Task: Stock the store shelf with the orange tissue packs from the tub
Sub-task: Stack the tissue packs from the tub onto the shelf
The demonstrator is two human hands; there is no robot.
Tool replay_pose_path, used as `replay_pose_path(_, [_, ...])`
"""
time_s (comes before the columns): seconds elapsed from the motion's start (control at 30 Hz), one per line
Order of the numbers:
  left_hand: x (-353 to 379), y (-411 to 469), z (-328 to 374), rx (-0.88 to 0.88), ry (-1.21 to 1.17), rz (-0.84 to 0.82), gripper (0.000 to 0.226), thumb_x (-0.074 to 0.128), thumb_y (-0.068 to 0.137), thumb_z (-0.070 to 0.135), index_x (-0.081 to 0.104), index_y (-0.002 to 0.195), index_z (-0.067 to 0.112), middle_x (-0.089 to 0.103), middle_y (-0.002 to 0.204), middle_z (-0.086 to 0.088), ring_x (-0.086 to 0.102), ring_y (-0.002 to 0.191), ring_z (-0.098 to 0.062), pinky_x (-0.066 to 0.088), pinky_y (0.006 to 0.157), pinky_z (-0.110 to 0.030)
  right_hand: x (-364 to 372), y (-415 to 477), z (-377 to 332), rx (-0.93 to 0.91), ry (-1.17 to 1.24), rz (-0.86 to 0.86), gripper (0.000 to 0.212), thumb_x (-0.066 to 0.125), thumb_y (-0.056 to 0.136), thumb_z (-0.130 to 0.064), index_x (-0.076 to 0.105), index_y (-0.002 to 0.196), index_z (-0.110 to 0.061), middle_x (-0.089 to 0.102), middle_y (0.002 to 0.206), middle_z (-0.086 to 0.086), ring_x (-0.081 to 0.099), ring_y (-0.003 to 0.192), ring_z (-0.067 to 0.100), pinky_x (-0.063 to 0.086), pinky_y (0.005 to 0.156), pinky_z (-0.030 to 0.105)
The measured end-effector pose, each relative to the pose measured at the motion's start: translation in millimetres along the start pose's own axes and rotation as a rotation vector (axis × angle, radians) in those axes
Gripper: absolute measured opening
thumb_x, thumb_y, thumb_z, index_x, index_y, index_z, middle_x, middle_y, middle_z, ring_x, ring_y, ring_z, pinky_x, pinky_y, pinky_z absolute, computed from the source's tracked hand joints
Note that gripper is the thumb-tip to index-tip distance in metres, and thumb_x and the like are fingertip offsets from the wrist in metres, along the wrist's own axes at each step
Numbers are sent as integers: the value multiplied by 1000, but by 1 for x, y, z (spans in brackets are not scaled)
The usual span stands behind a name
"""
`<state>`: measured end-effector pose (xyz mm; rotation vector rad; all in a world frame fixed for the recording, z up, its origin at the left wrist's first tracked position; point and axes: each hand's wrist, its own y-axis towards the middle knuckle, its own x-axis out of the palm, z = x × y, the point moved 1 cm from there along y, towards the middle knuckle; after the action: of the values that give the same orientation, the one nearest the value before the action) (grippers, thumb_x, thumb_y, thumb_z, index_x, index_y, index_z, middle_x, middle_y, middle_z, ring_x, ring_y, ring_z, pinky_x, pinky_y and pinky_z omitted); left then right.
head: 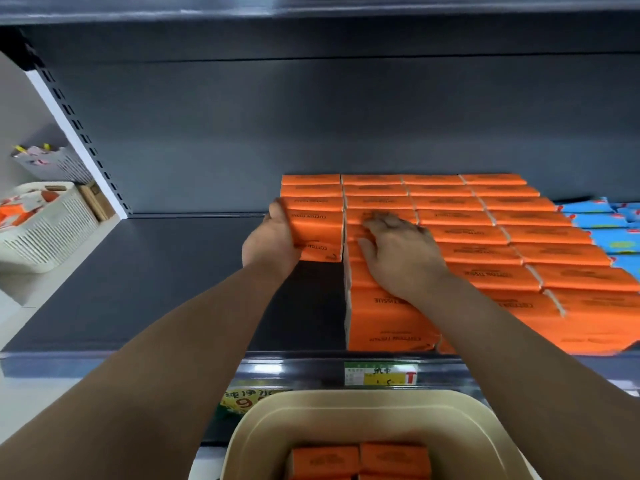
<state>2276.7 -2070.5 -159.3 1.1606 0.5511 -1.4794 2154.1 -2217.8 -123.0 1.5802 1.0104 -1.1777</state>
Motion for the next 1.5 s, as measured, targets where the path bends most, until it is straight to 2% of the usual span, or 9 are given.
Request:
replay_pose_path(0.13, [2, 0, -1, -3, -22, -14, 60, 59, 83, 17, 25, 132, 14, 60, 96, -7, 61, 80, -26, 46, 62, -37, 0, -1, 0, 0, 3, 10, 44, 33, 99, -40, 44, 137, -21, 46, 141, 2, 42, 130, 22, 29, 108, 43])
replay_pose_path(0.37, [-27, -17, 2, -78, -32, -91, 94, 68, 79, 16, 5, 148, 6, 60, 111, -12, 60, 104, -30, 47, 76, -36, -18, -9, -3, -7, 37, -37, 43, 34, 100, -38, 44, 137, -19, 45, 141, 3, 41, 130, 24, 32, 106, 43])
replay_pose_path(0.5, [-54, -41, 7, -77, -34, -86, 83, 66, 81, 13, 13, 145, 4, 60, 109, -13, 59, 105, -31, 44, 73, -34, -36, -37, -10, -33, 30, -6, 40, 36, 100, -36, 46, 135, -18, 49, 136, 5, 45, 125, 26, 35, 103, 42])
replay_pose_path(0.67, [-79, -92, 7, 35, -58, -93, 49, 61, 85, 18, 39, 126, 4, 63, 110, -17, 59, 106, -35, 45, 79, -37, -48, -90, -18, -96, 30, 57, 38, 42, 97, -33, 48, 132, -19, 51, 133, 4, 45, 123, 27, 35, 98, 39])
replay_pose_path(0.87, [-72, -185, 0, 210, -221, -70, 37, 65, 83, 9, 60, 119, 13, 65, 114, -7, 62, 104, -22, 47, 89, -29, -22, -177, -12, -193, 58, 152, 29, 56, 90, -26, 61, 118, -19, 63, 113, 4, 56, 108, 28, 42, 85, 38])
replay_pose_path(0.97, [-52, -243, -15, 302, -177, -226, 30, 65, 85, 14, 63, 114, 19, 65, 113, 2, 60, 104, -14, 43, 89, -21, 6, -224, -3, -226, 34, 63, 28, 56, 89, -28, 62, 116, -22, 65, 112, 1, 58, 105, 24, 45, 85, 37])
replay_pose_path(1.1, [-21, -306, -33, 309, -66, -510, 24, 60, 89, 26, 58, 113, 28, 61, 115, 8, 57, 107, -11, 48, 91, -31, 44, -277, 10, -178, 59, -160, 32, 47, 95, -32, 54, 126, -30, 57, 124, -7, 52, 115, 17, 40, 95, 34])
replay_pose_path(1.33, [18, -347, -30, 266, -41, -690, 30, 63, 87, 36, 60, 114, 24, 62, 117, 4, 57, 110, -14, 43, 91, -24, 81, -310, 16, -148, 149, -539, 40, 58, 90, -41, 54, 127, -28, 53, 131, -3, 47, 122, 18, 41, 100, 37])
replay_pose_path(1.5, [31, -353, -33, 170, -55, -751, 37, 66, 83, 42, 60, 115, 23, 60, 116, 5, 56, 108, -14, 46, 92, -29, 88, -313, 29, -108, 145, -629, 53, 68, 83, -39, 51, 131, -28, 50, 135, -2, 46, 123, 16, 40, 101, 30])
